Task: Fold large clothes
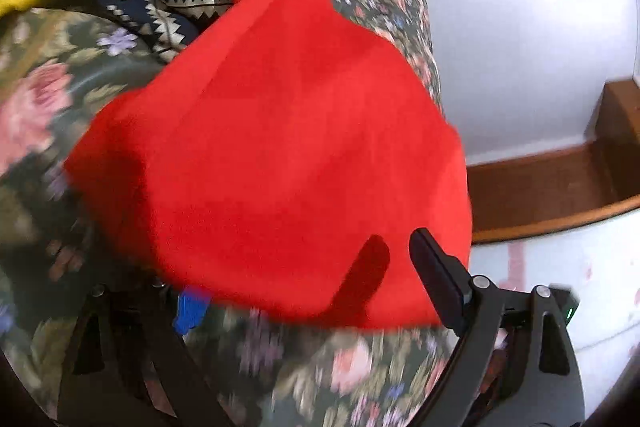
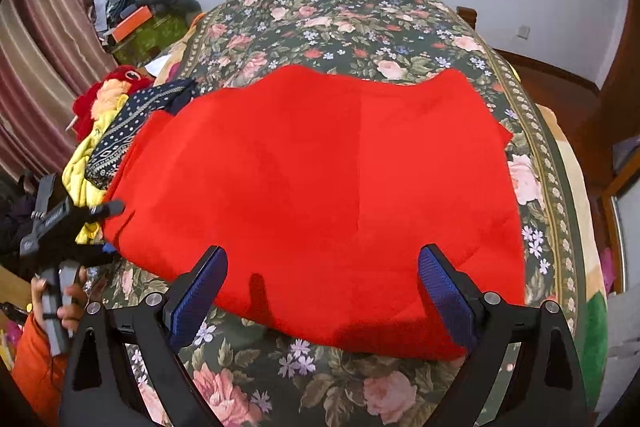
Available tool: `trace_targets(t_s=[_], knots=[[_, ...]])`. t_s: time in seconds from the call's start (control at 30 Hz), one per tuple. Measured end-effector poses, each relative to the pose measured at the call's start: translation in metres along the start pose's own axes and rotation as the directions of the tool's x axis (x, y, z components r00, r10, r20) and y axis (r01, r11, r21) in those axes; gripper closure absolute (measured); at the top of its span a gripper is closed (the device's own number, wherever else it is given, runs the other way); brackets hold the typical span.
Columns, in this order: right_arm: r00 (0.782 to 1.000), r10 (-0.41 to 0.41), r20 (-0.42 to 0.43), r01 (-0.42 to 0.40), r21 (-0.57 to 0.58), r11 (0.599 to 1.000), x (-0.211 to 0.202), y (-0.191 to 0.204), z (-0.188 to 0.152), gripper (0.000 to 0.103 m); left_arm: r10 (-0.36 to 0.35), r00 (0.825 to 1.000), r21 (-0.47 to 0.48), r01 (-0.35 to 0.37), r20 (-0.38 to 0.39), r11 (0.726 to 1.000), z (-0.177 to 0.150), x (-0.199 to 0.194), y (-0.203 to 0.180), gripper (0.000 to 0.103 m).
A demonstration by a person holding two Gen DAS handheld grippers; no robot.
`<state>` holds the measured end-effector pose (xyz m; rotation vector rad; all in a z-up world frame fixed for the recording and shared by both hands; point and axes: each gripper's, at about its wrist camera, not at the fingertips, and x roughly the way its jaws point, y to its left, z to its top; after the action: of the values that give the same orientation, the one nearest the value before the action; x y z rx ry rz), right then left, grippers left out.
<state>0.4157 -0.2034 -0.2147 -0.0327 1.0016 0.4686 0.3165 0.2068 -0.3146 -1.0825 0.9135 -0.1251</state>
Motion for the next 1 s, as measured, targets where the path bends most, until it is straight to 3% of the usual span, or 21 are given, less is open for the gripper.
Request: trace_targets(t_s=[0.1,0.17,0.2,0.27,0.37,0.5,0.63,0.8,0.87,1.0], knots=[[1.000,0.006,-0.011,-0.006,0.007,1.000,0.005,0.001,0.002,0.008,-0.015,0.999,-0.012,0.015,0.047,1.000,0.020,0.013,0.003,0.020],[1.000,0.007,-0.018,-0.007,0.016,1.000,0.007,0.001,0.003,0.008,0.039,0.995,-0.018,-0.038,0.087,0.999,0.031,0.020,0.003,0.044],[1.000,0.009,-0.022,-0.008,0.020,1.000,0.007,0.001,0.004,0.008,0.067,0.993,-0.030,-0.064,0.095,0.997,0.036,0.024,0.003,0.047],[1.000,0.011,-0.024,-0.011,0.022,1.000,0.006,0.003,0.007,0.008,0.088,0.988,-0.050,-0.083,0.124,0.995,0.040,0.021,0.002,0.069],[1.000,0.014,-0.025,-0.014,0.020,1.000,0.003,0.011,0.013,0.008,0.116,0.978,-0.014,-0.115,0.175,0.993,0.041,0.011,-0.009,0.087],[0.999,0.036,-0.022,-0.037,-0.012,0.999,0.000,0.030,0.024,0.008,0.134,0.954,0.086,-0.162,0.270,0.983,0.039,-0.017,-0.044,0.093],[0.997,0.071,-0.025,-0.072,-0.071,0.995,0.010,0.063,0.035,0.008,0.137,0.910,0.207,-0.232,0.390,0.951,0.035,-0.053,-0.085,0.094],[0.984,0.116,-0.135,-0.134,-0.133,0.982,0.059,0.109,0.031,0.007,0.141,0.862,0.285,-0.310,0.487,0.907,0.027,-0.090,-0.114,0.094],[0.973,0.112,-0.201,-0.145,-0.154,0.977,0.086,0.124,0.024,0.005,0.148,0.853,0.305,-0.334,0.500,0.892,0.025,-0.094,-0.120,0.094],[0.979,0.065,-0.194,-0.109,-0.223,0.969,0.097,0.139,0.018,0.000,0.160,0.859,0.346,-0.357,0.486,0.868,0.015,-0.092,-0.131,0.094]])
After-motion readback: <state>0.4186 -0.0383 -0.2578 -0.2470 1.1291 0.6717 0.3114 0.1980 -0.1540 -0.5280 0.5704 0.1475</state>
